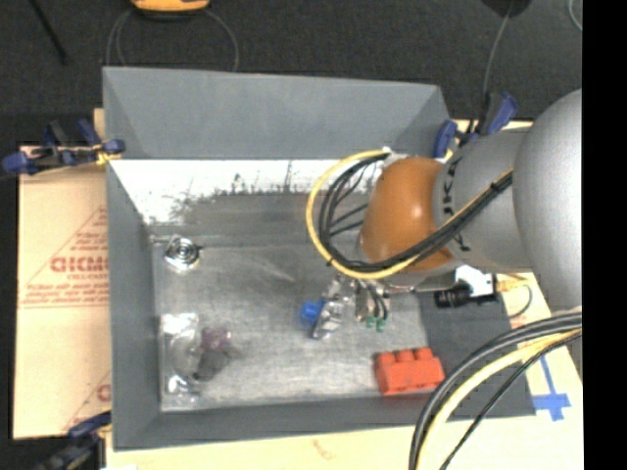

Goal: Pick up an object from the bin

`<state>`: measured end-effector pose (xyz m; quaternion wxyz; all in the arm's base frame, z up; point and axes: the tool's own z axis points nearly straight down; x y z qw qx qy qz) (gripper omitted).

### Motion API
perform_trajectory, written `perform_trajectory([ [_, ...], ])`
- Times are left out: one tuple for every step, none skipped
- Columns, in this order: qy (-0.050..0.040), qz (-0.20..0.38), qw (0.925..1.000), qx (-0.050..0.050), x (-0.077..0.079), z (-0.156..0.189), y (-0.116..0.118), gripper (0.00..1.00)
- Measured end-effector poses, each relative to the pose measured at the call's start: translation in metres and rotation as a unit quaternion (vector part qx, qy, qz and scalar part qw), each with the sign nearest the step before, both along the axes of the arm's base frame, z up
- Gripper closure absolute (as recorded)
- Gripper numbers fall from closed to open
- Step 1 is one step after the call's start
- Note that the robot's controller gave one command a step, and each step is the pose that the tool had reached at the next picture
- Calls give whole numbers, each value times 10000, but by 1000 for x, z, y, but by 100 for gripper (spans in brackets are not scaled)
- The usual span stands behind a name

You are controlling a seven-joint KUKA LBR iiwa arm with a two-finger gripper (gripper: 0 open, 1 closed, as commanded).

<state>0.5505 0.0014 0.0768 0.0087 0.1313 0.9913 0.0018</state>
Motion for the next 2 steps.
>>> perform_trajectory([
  [40, 1580, 9874, -28, 72, 91, 30, 100],
  [17, 1661, 9861, -38, 69, 191, 28, 100],
])
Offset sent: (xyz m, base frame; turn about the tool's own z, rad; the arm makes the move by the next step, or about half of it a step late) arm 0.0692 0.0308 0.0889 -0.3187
